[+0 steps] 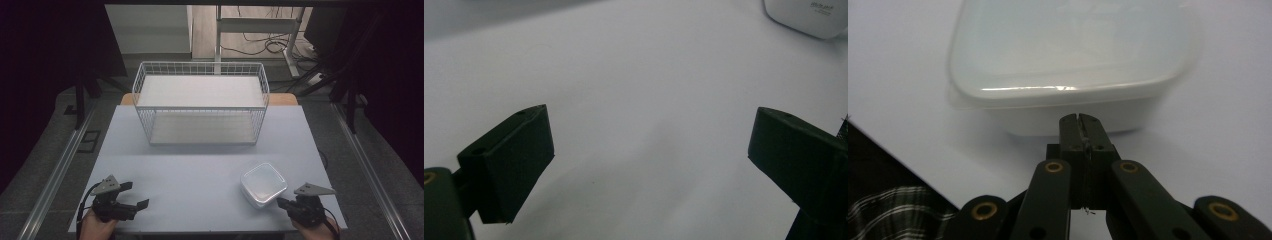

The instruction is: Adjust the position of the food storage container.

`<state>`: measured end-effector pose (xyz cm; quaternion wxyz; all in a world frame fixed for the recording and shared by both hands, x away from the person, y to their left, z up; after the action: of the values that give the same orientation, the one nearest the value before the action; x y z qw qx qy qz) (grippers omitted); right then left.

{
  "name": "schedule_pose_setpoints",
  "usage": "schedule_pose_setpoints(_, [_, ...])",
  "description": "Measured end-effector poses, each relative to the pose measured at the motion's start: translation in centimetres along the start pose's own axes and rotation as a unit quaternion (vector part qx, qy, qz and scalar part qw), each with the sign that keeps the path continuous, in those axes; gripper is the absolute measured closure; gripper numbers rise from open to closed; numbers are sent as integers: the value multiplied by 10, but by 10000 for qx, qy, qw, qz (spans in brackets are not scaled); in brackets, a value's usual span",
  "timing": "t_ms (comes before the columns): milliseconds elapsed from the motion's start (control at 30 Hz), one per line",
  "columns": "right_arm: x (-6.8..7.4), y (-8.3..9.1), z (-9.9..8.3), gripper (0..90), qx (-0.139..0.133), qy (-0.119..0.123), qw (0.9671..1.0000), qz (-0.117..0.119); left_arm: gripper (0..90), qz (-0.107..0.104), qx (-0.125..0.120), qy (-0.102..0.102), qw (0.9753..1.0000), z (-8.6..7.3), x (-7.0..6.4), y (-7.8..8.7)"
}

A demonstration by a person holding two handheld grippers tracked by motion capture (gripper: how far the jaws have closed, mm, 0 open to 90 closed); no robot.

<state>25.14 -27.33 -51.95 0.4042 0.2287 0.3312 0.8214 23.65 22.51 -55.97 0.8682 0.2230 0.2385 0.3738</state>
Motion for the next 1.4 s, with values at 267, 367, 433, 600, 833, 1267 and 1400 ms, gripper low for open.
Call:
schedule_pose_setpoints(267, [-49,11,7,894,-390,-361,9970,-568,43,8,41,36,10000,0,0,-1])
schedule_pose_setpoints(367, [-56,-1,15,894,-368,-321,9975,-501,46,12,51,47,10000,0,1,-1])
schedule_pose_setpoints(433, [-58,-11,22,894,-302,-243,9984,-417,46,13,46,54,10000,0,1,-1])
schedule_pose_setpoints(600, [-59,-28,29,894,-121,-111,9995,-285,51,7,36,65,10000,0,1,-1])
schedule_pose_setpoints(833, [-36,-28,25,894,61,-79,9998,159,55,-66,63,126,9999,0,-1,-2])
schedule_pose_setpoints(1267, [-1,-42,29,893,154,25,9987,476,276,-146,360,-195,9991,17,-33,-27])
schedule_pose_setpoints(1400, [6,-47,32,894,129,-20,9981,597,417,-387,398,-289,9980,30,-49,-46])
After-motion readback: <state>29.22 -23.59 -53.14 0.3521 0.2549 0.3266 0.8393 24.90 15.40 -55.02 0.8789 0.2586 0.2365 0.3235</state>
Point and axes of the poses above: each handheld gripper's, and its own axes: y roughly backward along the jaws, z roughly out of its top, x roughly to its left, the point moved 5 cm from there along -y, roughly forward along the jaws
